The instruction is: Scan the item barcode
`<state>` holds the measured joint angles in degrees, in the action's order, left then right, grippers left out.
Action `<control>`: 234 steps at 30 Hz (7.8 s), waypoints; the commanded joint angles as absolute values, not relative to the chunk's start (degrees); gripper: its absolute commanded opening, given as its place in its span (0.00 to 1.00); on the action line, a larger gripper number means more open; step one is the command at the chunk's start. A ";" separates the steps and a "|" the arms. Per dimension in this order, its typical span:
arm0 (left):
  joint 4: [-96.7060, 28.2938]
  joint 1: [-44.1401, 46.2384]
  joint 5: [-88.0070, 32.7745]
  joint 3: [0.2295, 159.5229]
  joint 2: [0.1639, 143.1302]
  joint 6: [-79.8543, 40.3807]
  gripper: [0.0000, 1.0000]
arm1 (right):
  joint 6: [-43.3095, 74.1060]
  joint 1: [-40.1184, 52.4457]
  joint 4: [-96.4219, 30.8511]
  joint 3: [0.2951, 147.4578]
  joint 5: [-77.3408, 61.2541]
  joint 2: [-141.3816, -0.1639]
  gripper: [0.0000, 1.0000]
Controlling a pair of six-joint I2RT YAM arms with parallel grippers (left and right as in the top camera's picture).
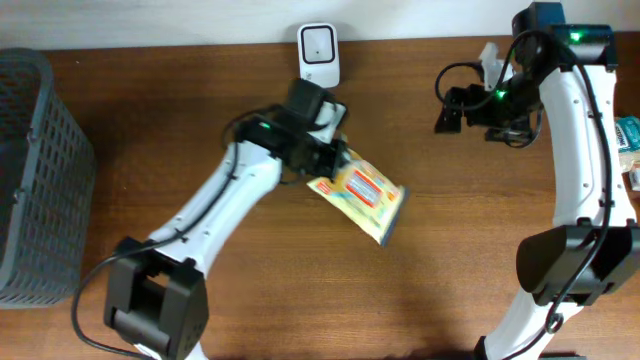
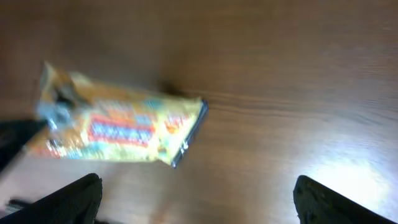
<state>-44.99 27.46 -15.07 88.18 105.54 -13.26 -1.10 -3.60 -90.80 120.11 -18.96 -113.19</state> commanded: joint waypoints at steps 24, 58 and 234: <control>-73.06 17.32 29.08 109.14 113.08 -1.54 0.00 | -4.08 -3.29 -83.55 108.84 -26.57 -112.97 0.99; -76.16 17.52 35.27 109.03 117.95 -9.67 0.00 | -4.32 -3.29 -83.55 108.84 -26.35 -112.97 0.98; -84.25 -0.54 5.34 122.69 113.56 -14.11 0.99 | 9.15 14.96 -61.69 85.65 25.17 -114.87 0.99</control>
<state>-84.36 -0.36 5.96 123.09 115.18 -14.17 7.86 14.90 -64.10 88.16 22.06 -114.87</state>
